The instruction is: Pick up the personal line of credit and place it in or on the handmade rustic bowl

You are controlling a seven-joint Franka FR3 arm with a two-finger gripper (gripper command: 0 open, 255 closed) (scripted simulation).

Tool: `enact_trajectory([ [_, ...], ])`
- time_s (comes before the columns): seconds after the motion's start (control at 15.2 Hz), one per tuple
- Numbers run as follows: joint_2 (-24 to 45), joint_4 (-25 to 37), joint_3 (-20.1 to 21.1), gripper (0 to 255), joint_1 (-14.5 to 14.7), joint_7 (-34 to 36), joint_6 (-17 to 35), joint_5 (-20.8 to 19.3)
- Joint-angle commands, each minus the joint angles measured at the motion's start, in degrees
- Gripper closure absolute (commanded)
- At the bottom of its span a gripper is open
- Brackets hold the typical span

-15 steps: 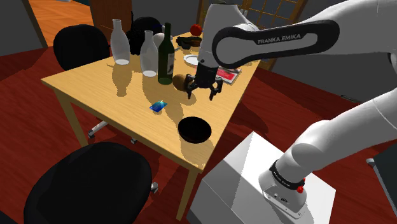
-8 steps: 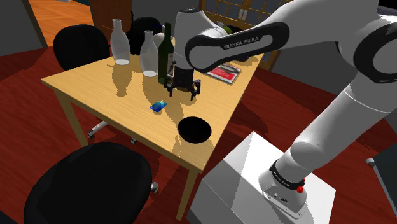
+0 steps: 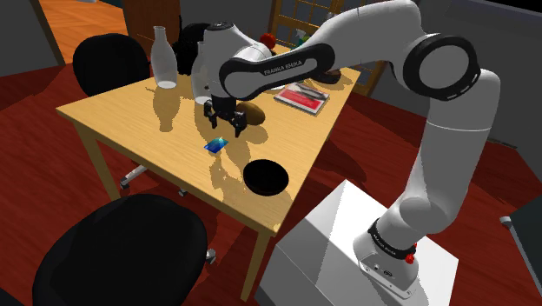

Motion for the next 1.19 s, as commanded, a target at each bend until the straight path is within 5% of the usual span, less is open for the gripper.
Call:
enact_trajectory([
  [0.0, 4.93, 6.11, -1.73, 0, 1.83, 4.27, -2.14, -2.22],
  [1.06, 7.28, 3.66, -2.8, 0, 1.84, 5.4, 2.41, -3.73],
  [1.12, 7.28, 3.66, -2.8, 255, 1.84, 5.4, 2.41, -3.73],
])
